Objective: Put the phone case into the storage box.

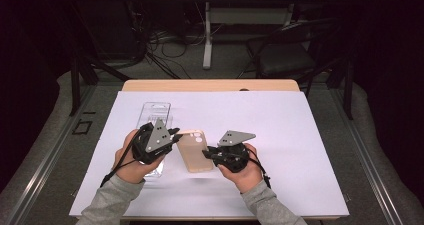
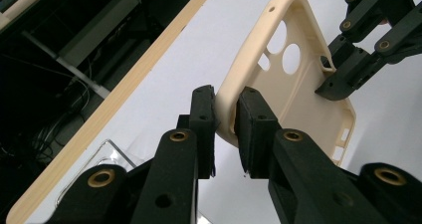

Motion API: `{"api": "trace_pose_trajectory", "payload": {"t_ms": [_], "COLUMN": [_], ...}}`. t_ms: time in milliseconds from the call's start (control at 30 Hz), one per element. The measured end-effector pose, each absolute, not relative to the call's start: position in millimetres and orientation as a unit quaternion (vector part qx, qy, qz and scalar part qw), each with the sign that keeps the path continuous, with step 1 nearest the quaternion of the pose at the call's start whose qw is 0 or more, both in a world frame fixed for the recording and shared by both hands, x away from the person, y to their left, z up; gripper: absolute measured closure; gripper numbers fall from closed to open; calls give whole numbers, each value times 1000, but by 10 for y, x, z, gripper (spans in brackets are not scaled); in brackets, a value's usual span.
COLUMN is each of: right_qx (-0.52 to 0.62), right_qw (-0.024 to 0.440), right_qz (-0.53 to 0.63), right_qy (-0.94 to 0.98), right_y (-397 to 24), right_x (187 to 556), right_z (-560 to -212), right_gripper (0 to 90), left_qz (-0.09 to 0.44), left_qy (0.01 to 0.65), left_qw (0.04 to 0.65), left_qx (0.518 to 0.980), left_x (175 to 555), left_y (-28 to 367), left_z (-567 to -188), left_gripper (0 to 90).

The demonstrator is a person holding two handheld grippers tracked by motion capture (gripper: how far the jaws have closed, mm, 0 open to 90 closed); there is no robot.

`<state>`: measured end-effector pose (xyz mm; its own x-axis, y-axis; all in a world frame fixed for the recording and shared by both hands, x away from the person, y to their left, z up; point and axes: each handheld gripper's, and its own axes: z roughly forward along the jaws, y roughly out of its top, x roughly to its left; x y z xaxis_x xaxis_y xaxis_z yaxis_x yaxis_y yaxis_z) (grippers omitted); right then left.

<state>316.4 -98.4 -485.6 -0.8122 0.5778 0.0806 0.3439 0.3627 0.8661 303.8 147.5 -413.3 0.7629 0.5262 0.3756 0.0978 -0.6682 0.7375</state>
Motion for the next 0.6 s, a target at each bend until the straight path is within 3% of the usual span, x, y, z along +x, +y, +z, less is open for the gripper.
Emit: {"api": "trace_pose_trajectory", "payload": {"t_ms": [167, 600], "right_qx": [285, 289], "right_qw": [118, 122], "right_qz": [490, 500], "right_qy": [815, 807], "right_y": [-988, -1003], "right_x": [3174, 3178], "right_z": [-4860, -4842], "right_gripper": [768, 586], "left_qz": [293, 298], "left_qy": [181, 190], "left_qw": [365, 361], "left_qx": [865, 863], "left_x": [3040, 3064], "left_y": [1477, 1521], "left_z": [-4135, -4132], "left_gripper": [792, 793]}}
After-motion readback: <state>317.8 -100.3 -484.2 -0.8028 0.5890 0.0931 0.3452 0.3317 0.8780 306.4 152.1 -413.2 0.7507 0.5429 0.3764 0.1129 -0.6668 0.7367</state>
